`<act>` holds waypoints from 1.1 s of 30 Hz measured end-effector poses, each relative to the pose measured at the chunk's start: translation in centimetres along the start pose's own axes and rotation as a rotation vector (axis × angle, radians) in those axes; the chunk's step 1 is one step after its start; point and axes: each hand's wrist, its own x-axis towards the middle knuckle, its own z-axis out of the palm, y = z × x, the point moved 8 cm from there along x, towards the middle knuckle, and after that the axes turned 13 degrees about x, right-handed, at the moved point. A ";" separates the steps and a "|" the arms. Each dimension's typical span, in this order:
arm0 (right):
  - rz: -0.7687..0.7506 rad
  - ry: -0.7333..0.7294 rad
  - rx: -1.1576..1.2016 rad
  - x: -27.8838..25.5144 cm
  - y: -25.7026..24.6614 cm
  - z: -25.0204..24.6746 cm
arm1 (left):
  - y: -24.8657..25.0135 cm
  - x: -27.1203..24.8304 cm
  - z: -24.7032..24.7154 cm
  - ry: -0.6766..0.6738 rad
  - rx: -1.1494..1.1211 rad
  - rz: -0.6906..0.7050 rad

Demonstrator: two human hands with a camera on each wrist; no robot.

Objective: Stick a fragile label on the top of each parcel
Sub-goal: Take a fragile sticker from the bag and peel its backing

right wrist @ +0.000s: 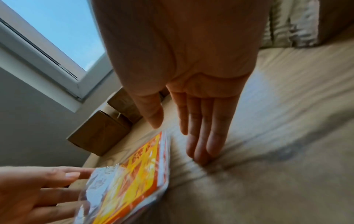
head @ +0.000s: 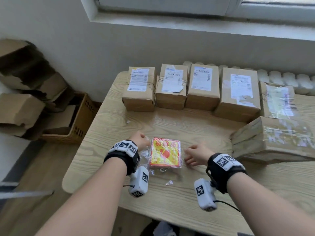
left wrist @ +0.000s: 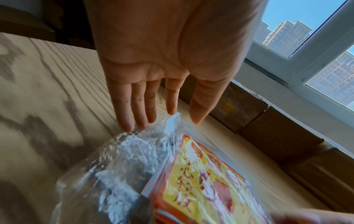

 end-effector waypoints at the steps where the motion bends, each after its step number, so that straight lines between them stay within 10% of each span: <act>1: -0.004 -0.011 0.001 0.3 0.2 0.6 | -0.2 0.2 0.5 -0.011 0.001 -0.004; 17: -0.178 0.087 0.464 -4.9 -6.7 -3.0 | 1.9 -1.3 -1.4 -0.081 -0.382 -0.007; 22: -0.270 0.018 0.552 -7.1 -8.6 -4.0 | 7.2 -5.5 -1.5 -0.346 -0.401 0.225; 33: -0.308 -0.160 0.500 -9.5 -8.9 -3.7 | 12.0 -7.5 -2.9 -0.299 -0.690 0.430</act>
